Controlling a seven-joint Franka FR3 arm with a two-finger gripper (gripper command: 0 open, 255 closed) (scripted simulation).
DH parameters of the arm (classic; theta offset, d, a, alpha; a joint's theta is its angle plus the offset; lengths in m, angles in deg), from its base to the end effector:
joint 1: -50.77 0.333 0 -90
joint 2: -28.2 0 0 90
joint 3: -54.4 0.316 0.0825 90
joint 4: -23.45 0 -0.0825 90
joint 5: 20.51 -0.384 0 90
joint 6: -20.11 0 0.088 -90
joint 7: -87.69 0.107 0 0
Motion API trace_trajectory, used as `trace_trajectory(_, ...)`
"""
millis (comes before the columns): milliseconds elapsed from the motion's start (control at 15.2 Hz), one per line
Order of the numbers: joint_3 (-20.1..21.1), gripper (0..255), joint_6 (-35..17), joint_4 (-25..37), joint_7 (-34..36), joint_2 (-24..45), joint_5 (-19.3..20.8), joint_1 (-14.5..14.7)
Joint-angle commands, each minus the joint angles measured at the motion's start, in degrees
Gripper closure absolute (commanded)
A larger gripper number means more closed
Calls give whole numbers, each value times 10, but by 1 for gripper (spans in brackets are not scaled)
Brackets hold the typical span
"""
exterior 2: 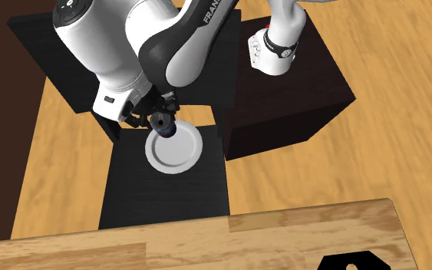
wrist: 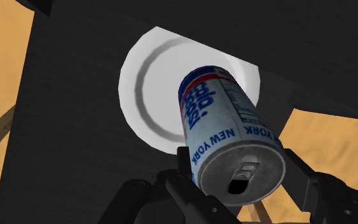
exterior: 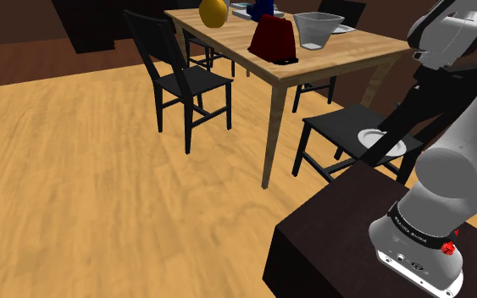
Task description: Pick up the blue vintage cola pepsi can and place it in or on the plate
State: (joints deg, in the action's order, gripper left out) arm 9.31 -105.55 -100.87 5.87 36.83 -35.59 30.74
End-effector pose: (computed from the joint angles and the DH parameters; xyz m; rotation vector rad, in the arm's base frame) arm 0.2394 -0.4853 0.3381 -3.0331 -0.1985 -0.1150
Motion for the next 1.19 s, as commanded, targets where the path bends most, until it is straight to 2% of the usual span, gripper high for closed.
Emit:
trace_trajectory(0,-1,255,-9,-7,-13,6,-7,-5)
trace_trajectory(1122,55,255,-101,-25,-105,121,-131,-50)
